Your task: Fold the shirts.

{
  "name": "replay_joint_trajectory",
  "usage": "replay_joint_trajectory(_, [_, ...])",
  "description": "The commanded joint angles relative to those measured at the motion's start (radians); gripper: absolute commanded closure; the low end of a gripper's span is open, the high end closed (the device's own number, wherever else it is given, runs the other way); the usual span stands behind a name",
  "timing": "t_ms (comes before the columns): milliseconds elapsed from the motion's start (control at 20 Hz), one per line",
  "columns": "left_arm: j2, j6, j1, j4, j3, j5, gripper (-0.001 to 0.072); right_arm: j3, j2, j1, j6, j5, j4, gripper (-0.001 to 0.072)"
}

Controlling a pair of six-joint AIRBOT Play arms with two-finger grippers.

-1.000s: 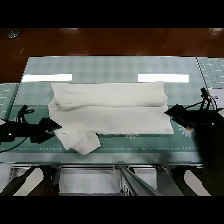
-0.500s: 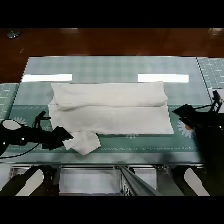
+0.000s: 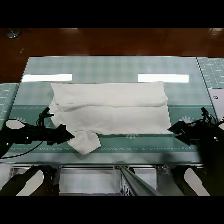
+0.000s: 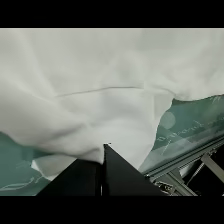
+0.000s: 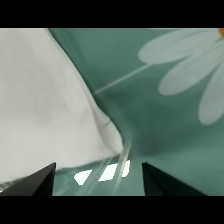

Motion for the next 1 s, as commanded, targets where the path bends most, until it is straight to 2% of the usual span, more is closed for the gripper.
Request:
replay_joint_trajectory(0, [0.000, 0.014, -0.002, -0.024, 0.000, -0.001, 0.0691, 0.002, -0.030, 0.027, -0.023, -0.081, 0.135, 0.0098])
replay_joint_trajectory(100, [0.000, 0.014, -0.002, -0.024, 0.000, 0.001, 0.0691, 0.013, -0.080, 0.027, -0.059, -0.078, 0.194, 0.0129])
replay_joint_trajectory(150, [0.000, 0.026, -0.002, -0.024, 0.006, 0.000, 0.0691, 0.013, -0.110, 0.027, -0.081, -0.066, 0.215, 0.0246])
replay_joint_trajectory(300, [0.000, 0.050, -0.001, -0.023, 0.050, 0.000, 0.0691, 0.020, -0.201, 0.027, -0.145, -0.019, 0.240, 0.0425])
replay_joint_trajectory(350, [0.000, 0.050, -0.001, -0.023, 0.072, 0.003, 0.0691, 0.038, -0.221, 0.027, -0.182, -0.002, 0.241, 0.0586])
replay_joint_trajectory(400, [0.000, 0.050, -0.001, -0.023, 0.097, 0.004, 0.0691, 0.063, -0.230, 0.027, -0.230, 0.022, 0.247, 0.0692])
replay_joint_trajectory(600, [0.000, 0.050, 0.035, -0.023, 0.258, -0.008, 0.0691, 0.243, -0.229, 0.027, -0.249, 0.102, 0.248, 0.0692])
replay_joint_trajectory(750, [-0.037, -0.007, 0.087, 0.006, 0.363, 0.107, 0.0692, 0.394, -0.253, 0.042, -0.218, 0.047, 0.255, 0.0692])
replay_joint_trajectory(900, [-0.220, -0.006, 0.052, 0.006, 0.500, 0.140, 0.0692, 0.566, -0.391, 0.158, -0.206, -0.019, 0.261, 0.0692])
replay_joint_trajectory(950, [-0.296, -0.007, 0.042, 0.006, 0.565, 0.139, 0.0692, 0.632, -0.452, 0.187, -0.174, -0.056, 0.251, 0.0692])
